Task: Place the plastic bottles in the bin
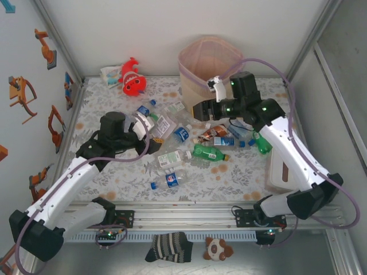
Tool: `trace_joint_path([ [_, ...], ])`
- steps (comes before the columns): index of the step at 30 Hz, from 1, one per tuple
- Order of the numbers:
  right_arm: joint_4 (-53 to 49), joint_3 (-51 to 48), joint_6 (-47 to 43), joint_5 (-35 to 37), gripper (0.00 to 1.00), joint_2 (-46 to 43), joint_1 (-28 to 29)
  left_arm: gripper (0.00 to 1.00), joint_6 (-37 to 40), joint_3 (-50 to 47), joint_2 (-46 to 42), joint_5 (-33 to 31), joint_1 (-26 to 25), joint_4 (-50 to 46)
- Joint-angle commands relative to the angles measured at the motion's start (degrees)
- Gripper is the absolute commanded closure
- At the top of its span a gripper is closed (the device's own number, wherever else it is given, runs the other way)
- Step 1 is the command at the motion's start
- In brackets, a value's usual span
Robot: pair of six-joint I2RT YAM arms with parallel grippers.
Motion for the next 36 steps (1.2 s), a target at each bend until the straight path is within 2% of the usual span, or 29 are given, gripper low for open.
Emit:
trace_joint_path([
  [1, -1.10, 2.33, 0.68, -0.29, 0.35, 2.29, 2.49, 0.47, 5.04, 2.60, 0.51, -3.73, -2.09, -1.63],
  [16, 5.07, 2.26, 6.63, -3.52, 0.35, 10.51, 9.70, 0.47, 7.28, 4.37, 3.81, -6.63, -5.74, -2.10],
  [30, 4.68, 2.17, 7.62, -3.33, 0.55, 11.37, 10.33, 0.46, 7.80, 4.55, 4.24, -8.12, -6.22, -1.79],
  [36, 4.95, 2.17, 7.76, -2.70, 0.60, 11.07, 10.33, 0.36, 7.47, 4.53, 4.08, -7.64, -6.18, -1.81],
])
